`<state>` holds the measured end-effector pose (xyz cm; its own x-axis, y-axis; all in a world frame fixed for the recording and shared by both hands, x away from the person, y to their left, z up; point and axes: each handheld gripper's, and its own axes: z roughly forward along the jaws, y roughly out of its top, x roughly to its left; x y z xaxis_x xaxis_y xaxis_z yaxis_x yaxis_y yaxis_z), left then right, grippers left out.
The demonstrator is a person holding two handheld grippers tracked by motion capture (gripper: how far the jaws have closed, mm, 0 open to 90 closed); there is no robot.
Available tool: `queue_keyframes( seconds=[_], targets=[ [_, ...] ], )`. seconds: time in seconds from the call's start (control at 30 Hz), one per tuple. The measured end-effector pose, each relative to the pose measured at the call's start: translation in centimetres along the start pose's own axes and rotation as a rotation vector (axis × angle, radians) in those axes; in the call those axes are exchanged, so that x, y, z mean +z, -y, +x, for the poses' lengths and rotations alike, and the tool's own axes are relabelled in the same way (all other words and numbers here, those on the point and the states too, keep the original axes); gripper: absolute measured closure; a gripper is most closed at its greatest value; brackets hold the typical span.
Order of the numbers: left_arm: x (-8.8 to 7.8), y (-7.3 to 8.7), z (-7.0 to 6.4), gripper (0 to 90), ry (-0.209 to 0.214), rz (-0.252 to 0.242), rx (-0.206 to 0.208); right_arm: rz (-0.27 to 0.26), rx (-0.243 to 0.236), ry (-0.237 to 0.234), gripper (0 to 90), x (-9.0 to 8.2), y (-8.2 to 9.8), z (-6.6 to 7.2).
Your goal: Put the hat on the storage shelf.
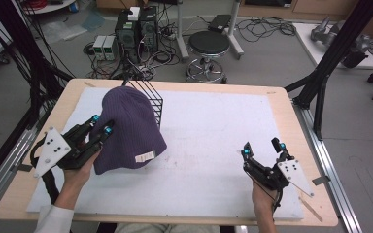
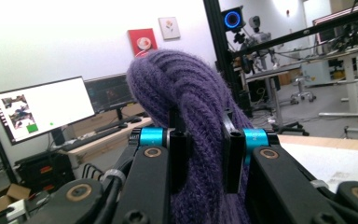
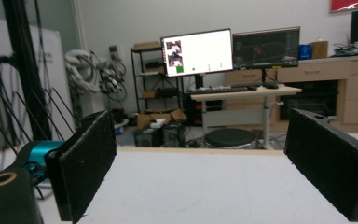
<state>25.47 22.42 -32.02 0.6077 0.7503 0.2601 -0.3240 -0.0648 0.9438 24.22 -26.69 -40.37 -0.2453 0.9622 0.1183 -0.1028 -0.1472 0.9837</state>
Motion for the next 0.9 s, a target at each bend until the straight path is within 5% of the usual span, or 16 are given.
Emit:
queue_keyframes(
  seconds=[0.13, 0.37, 0.63, 0.9],
  targets=[
    [0.6, -0.3, -0.1, 78.0, 0.013, -0.017, -0.006, -0.004, 0.029, -0.032, 8.4, 1.5, -0.4, 0.4],
    [1.4, -0.2, -0.1, 78.0, 0.032, -0.007, -0.011, -0.02, 0.002, -0.159, 8.5, 4.2, -1.2, 2.0],
    [2.6, -0.7, -0.2, 78.0, 0.058, -0.029, -0.015, 0.074, -0.009, -0.357, 8.5, 7.4, -2.1, 4.7],
    [3.6, -1.4, -0.2, 78.0, 0.074, -0.058, 0.0, 0.095, -0.032, -0.42, 8.5, 9.5, -2.2, 7.1]
  ],
)
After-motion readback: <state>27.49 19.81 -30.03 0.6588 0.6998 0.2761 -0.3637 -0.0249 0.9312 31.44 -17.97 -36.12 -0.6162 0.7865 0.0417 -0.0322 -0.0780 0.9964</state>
